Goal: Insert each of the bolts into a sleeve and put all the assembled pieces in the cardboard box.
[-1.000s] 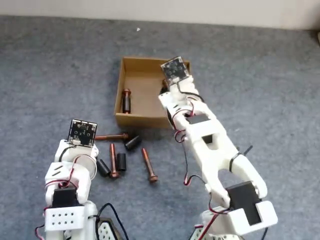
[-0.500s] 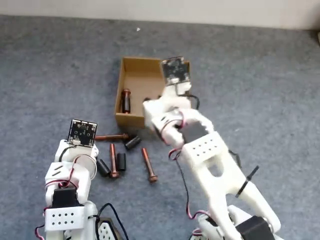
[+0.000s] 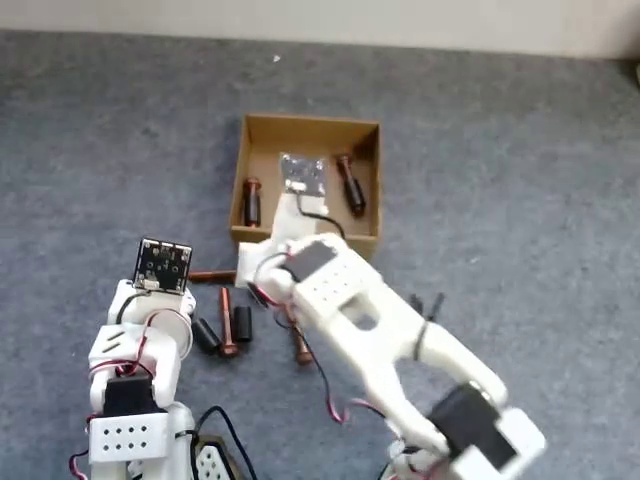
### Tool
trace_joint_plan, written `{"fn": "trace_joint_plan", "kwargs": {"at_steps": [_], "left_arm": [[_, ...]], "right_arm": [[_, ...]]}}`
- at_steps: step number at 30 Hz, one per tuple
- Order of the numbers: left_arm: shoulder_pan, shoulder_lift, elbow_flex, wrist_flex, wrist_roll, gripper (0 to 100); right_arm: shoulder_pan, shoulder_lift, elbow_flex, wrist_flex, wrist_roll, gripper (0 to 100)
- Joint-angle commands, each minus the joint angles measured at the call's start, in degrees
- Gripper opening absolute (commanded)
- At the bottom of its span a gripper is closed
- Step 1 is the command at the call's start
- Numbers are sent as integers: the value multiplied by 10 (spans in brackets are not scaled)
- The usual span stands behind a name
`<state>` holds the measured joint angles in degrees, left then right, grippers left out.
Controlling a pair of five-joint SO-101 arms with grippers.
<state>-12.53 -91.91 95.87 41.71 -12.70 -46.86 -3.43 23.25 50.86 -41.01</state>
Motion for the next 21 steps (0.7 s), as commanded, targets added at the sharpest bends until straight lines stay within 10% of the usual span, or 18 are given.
{"fn": "trace_joint_plan", "kwargs": {"at_steps": [1,21], "left_arm": [[-7,-4,11,-14,-7,7],[-22,-4,11,-15,-7,7]], "right_arm": [[-10,55,-95,48,-49,113],[6,214,-148,64,-57,110]]}}
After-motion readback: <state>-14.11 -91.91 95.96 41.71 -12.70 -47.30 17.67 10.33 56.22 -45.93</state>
